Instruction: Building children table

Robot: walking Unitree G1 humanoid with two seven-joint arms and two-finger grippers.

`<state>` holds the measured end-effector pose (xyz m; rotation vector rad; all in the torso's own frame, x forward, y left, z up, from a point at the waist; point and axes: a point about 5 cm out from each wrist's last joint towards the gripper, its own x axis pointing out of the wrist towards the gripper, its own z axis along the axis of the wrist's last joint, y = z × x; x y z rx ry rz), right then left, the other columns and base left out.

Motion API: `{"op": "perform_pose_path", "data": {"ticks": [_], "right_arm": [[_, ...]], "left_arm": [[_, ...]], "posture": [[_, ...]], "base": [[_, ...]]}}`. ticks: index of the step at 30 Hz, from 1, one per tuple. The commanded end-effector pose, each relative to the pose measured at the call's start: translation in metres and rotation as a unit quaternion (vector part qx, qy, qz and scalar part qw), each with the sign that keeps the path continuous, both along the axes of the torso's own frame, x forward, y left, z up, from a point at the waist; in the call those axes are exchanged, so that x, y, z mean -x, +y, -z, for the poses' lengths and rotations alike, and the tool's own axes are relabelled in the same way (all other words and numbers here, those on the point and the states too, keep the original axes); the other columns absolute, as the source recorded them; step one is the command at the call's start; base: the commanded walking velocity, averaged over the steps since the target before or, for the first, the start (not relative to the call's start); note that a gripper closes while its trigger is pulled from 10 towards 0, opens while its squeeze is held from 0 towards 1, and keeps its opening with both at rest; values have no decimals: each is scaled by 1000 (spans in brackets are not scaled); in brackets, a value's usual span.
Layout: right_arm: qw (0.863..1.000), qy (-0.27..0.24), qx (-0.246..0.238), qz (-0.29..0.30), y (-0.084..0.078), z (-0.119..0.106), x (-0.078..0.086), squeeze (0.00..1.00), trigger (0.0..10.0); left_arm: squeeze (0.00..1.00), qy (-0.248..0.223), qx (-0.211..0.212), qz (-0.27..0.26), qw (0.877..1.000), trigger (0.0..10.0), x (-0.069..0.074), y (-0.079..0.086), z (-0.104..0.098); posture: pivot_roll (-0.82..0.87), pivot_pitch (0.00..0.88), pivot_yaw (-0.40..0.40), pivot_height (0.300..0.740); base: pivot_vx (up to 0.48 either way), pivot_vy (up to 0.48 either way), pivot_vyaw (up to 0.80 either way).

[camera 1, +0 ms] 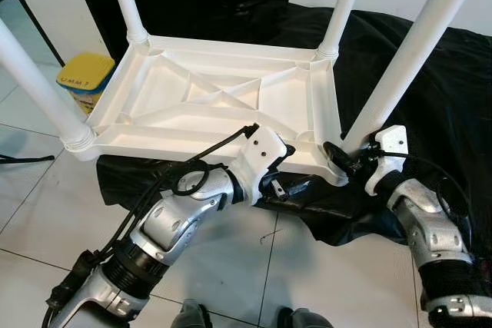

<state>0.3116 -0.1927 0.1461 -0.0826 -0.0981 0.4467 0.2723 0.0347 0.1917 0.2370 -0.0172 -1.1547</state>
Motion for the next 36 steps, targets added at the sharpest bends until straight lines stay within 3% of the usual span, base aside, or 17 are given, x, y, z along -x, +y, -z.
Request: {"op": "perform_pose_path", "data": {"ticks": [1,3,5,8,14,18,22,34,35,36], "right_arm": [[999,39,-6,33,5,20,4,0,10000],[996,39,-18,82,9,23,6,0,10000],[996,39,-18,82,9,23,6,0,10000],[982,41,-49,176,15,27,9,0,10000],[975,39,-54,210,21,27,12,0,10000],[952,39,-88,289,37,29,16,0,10000],[950,31,-98,295,47,25,18,0,10000],[953,22,-87,290,45,23,21,0,10000],[954,17,-85,286,45,22,21,196,10000],[955,13,-84,284,44,21,21,196,10000]], "left_arm": [[0,19,-12,94,995,10000,10,-3,2],[0,21,-11,91,996,10000,8,-2,2],[0,21,-11,91,996,10000,8,-2,2],[0,22,-8,81,996,10000,6,-2,2],[0,22,-6,78,997,10000,4,-3,2],[0,20,-4,68,997,10000,1,0,1],[0,20,-1,65,998,10000,0,1,-1],[0,8,-2,63,998,10000,-2,1,-2],[0,7,0,63,998,10000,-2,0,-2],[0,6,1,63,998,10000,-2,0,-3]], "posture": [[18,170,-29,740],[14,164,-25,740],[14,164,-25,740],[7,160,-21,740],[4,146,-19,740],[8,159,-16,740],[6,162,-14,740],[2,144,-12,740],[2,141,-12,740],[2,141,-12,740]], "base": [[0,0,0],[0,0,0],[0,0,0],[0,0,0],[0,0,0],[0,0,0],[0,0,0],[0,0,0],[0,0,0],[0,0,0]]}}
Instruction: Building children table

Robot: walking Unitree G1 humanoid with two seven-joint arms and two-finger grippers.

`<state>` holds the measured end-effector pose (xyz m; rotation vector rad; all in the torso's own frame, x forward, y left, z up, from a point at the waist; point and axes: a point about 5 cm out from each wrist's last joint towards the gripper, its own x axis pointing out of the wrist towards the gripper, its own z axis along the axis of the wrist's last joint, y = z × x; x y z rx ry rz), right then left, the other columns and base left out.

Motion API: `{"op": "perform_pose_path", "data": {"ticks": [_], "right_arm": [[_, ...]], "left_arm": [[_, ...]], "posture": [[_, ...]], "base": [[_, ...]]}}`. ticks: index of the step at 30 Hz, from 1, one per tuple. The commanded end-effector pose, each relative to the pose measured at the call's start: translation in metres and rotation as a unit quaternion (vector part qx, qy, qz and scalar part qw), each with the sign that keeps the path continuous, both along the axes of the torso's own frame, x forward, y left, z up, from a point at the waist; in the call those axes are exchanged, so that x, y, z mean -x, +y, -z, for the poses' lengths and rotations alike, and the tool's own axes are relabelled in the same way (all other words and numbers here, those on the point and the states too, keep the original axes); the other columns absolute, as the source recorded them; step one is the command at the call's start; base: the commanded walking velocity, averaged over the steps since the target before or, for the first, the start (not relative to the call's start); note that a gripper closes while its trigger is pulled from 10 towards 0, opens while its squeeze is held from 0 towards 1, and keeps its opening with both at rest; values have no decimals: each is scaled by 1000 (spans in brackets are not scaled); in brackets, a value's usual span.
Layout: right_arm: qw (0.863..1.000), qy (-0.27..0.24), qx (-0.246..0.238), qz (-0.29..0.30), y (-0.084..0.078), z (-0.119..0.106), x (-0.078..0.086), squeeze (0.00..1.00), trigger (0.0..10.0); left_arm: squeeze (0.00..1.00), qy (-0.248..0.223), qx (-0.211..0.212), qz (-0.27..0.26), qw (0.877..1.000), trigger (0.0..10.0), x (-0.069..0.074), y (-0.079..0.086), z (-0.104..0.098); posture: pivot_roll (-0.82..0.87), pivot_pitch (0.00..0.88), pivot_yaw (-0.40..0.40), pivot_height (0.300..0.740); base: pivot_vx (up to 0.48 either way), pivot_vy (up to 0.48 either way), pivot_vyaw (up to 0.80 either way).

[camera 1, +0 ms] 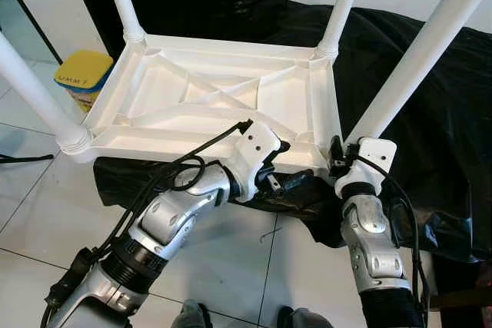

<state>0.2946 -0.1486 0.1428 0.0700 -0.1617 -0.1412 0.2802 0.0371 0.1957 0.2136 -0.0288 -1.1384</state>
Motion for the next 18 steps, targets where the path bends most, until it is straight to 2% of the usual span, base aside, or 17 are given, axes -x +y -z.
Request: {"op": "perform_pose_path", "data": {"ticks": [1,2,5,7,9,15,16,18], "right_arm": [[999,39,2,-3,0,17,5,196,10000],[999,30,4,-19,-2,15,6,1000,10000],[998,19,8,-54,-7,13,8,1000,10000],[998,19,8,-54,-7,13,8,1000,10000],[995,13,23,-100,-15,11,11,1000,10000],[987,10,48,-156,-29,10,12,1000,10000],[981,8,66,-183,-31,9,10,0,10000],[976,6,78,-201,-32,8,9,0,10000]], "left_arm": [[0,4,-11,71,997,10000,6,-3,1],[0,2,-11,72,997,10000,6,-4,1],[0,-1,-11,74,997,10000,8,-5,1],[0,-1,-11,74,997,10000,8,-5,1],[0,-6,-12,75,997,10000,10,-6,2],[0,-13,-13,74,997,10000,11,-7,2],[0,-12,-13,76,997,10000,12,-7,3],[0,-11,-14,76,997,10000,12,-7,3]], "posture": [[2,141,-12,740],[0,135,-10,740],[-1,134,-12,740],[-1,134,-12,740],[-2,126,-12,740],[-3,115,-12,740],[-5,110,-10,740],[-5,110,-10,740]], "base": [[0,0,0],[0,0,0],[0,0,0],[0,0,0],[0,0,0],[0,0,0],[0,0,0],[0,0,0]]}}
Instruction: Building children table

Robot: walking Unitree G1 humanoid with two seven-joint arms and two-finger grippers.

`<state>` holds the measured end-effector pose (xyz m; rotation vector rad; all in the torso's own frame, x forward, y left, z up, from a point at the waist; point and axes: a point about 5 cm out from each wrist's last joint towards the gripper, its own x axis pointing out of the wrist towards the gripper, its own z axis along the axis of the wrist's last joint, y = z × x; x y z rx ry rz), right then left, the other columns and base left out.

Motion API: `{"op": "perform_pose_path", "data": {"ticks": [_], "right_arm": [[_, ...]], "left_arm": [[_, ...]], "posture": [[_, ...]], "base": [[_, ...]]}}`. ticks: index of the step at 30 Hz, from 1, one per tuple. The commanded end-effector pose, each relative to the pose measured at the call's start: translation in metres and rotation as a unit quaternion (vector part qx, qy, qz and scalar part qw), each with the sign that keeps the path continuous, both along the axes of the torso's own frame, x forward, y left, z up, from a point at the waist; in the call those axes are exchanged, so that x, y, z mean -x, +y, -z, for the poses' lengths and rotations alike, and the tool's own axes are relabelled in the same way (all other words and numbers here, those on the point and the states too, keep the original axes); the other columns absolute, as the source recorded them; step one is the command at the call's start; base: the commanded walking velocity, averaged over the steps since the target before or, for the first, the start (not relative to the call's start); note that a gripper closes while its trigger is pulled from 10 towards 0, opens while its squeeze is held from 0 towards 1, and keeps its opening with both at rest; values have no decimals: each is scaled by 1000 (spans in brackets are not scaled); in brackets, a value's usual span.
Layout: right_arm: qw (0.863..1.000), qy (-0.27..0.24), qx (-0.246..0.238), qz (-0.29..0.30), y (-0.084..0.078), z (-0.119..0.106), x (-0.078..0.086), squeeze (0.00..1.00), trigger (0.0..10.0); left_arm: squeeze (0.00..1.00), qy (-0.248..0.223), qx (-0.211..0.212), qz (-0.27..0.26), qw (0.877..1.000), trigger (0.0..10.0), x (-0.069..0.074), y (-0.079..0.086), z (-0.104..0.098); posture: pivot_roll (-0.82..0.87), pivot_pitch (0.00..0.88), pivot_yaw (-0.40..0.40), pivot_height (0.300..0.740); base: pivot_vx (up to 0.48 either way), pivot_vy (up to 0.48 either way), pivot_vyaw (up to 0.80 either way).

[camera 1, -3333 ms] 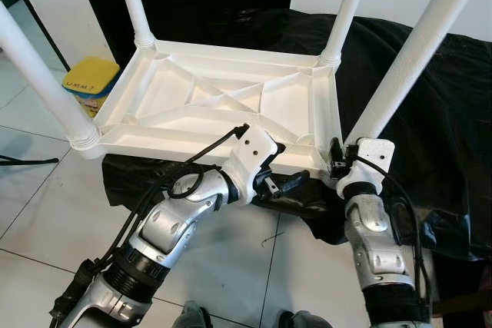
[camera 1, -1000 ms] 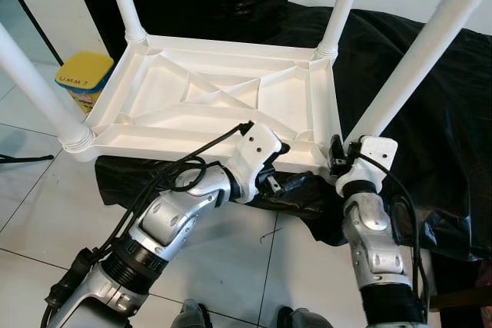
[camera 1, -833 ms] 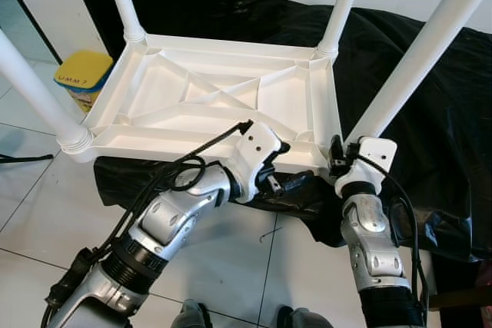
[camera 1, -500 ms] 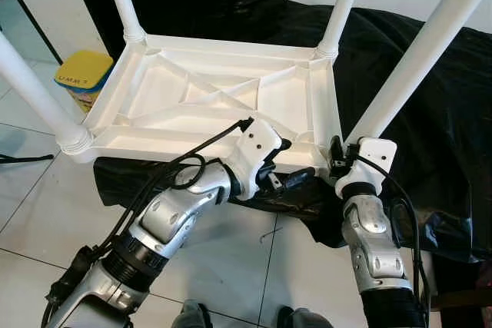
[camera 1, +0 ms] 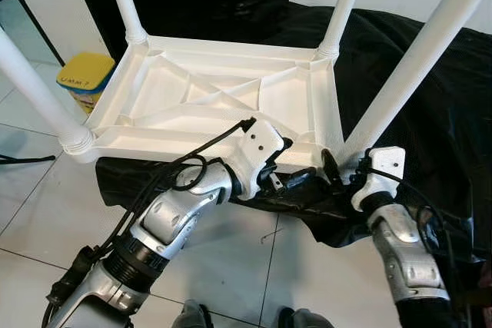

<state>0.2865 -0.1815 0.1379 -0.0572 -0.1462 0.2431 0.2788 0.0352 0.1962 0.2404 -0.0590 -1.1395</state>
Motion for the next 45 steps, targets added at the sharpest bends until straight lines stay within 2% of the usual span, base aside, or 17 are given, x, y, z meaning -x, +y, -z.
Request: {"op": "perform_pose_path", "data": {"ticks": [1,10,14,15,16,17,19,20,23,28,29,35,37,39,41,44,45], "right_arm": [[999,5,8,-35,-1,2,-2,0,10000],[990,17,56,-129,3,0,-26,0,10000],[988,28,62,-139,3,5,-28,0,10000],[988,32,61,-139,2,7,-29,0,6196],[988,32,61,-139,2,7,-29,0,6196],[988,36,60,-141,1,9,-30,0,2235],[987,38,60,-143,0,10,-31,0,2235],[987,41,60,-142,-1,12,-32,0,0],[987,44,60,-140,-3,14,-32,0,0],[993,54,43,-95,-11,21,-30,0,235],[994,54,42,-89,-12,21,-30,0,10000],[997,50,21,-52,-11,24,-28,0,10000],[999,52,11,-11,-6,24,-25,0,10000],[999,52,11,-11,-6,24,-25,0,10000],[998,48,-8,44,0,24,-22,0,10000],[996,47,-18,69,2,24,-21,0,10000],[993,48,-29,102,5,25,-20,0,10000]], "left_arm": [[0,11,-13,76,997,10000,11,-6,4],[0,37,-16,103,994,10000,15,-8,8],[0,46,-17,108,993,10000,17,-8,9],[0,49,-17,108,993,10000,18,-8,9],[0,49,-17,108,993,10000,18,-8,9],[0,51,-17,109,993,10000,18,-8,9],[0,52,-17,108,993,10000,18,-7,10],[0,53,-18,109,992,10000,19,-7,10],[0,54,-18,110,992,10000,19,-7,10],[0,56,-20,109,992,10000,20,-6,11],[0,57,-20,109,992,10000,20,-6,11],[0,55,-19,104,993,10000,19,-6,12],[0,50,-19,98,994,10000,17,-6,12],[0,50,-19,98,994,10000,17,-6,12],[0,47,-19,92,994,10000,17,-6,13],[0,47,-18,90,995,10000,17,-6,13],[0,45,-17,87,995,10000,16,-5,13]], "posture": [[-7,101,-10,740],[6,80,-14,740],[8,80,-16,740],[12,80,-14,740],[12,80,-14,740],[13,81,-15,740],[13,81,-15,740],[13,82,-15,740],[13,82,-15,740],[12,84,-15,740],[12,84,-15,740],[5,82,-12,740],[1,81,-12,740],[1,81,-12,740],[-5,78,-9,740],[-4,78,-10,740],[-4,77,-10,740]], "base": [[0,0,0],[0,0,0],[0,0,0],[0,0,0],[0,0,0],[0,0,0],[0,0,0],[0,0,0],[0,0,0],[0,0,0],[0,0,0],[0,0,0],[0,0,0],[0,0,0],[0,0,0],[0,0,0],[0,0,0]]}}
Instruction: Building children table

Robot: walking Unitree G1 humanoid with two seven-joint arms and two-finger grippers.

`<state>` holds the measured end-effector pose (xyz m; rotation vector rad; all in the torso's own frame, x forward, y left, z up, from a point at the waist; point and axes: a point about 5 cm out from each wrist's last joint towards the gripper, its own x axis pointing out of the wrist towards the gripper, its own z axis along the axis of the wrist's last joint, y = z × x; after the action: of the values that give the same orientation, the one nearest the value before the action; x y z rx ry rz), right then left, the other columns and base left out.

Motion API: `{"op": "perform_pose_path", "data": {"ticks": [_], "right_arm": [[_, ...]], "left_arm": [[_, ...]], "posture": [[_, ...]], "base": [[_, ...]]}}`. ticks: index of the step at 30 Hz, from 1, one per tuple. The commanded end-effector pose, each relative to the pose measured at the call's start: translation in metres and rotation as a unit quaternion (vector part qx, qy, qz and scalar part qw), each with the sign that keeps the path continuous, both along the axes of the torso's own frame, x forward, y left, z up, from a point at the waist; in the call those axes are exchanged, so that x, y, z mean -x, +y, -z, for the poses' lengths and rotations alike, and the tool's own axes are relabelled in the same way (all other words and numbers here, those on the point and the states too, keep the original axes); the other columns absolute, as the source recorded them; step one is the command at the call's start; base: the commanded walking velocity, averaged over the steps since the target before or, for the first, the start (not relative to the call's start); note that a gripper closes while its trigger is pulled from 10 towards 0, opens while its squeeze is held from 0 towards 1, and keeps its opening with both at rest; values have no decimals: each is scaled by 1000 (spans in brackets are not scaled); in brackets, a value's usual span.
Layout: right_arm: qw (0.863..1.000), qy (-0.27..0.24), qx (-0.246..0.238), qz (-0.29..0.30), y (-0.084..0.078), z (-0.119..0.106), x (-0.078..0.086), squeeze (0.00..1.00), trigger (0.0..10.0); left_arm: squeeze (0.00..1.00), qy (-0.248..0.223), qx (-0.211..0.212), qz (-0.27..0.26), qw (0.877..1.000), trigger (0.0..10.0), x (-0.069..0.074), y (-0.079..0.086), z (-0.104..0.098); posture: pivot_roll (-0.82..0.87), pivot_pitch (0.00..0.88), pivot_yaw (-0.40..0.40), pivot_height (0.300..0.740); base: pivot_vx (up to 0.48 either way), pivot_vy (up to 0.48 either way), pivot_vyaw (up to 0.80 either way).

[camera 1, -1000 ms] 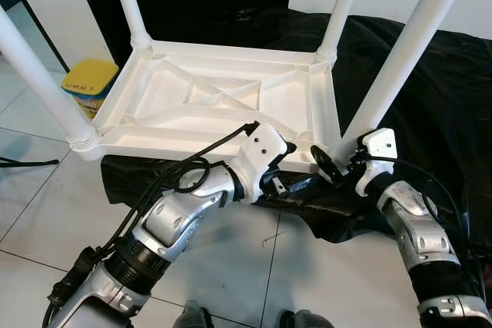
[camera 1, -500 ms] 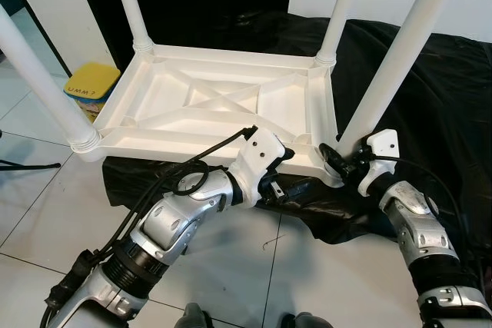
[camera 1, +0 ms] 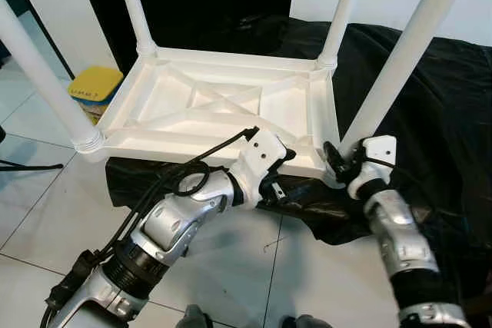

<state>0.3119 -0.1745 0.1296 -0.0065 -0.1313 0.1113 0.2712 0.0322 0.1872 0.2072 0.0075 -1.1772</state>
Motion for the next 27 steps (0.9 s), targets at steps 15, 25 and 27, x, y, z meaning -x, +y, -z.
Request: {"op": "perform_pose_path", "data": {"ticks": [15,25,27], "right_arm": [[988,41,-47,145,33,19,17,0,10000],[988,29,-32,146,30,13,16,404,10000],[991,23,-31,125,29,10,16,894,10000]], "left_arm": [[0,1,-7,60,998,10000,9,-2,3],[0,-6,-4,55,998,10000,6,-3,1],[0,-7,-3,55,998,10000,6,-3,1]], "posture": [[1,80,-13,740],[-1,75,-23,740],[-1,75,-25,740]], "base": [[0,0,0],[0,0,0],[0,0,0]]}}
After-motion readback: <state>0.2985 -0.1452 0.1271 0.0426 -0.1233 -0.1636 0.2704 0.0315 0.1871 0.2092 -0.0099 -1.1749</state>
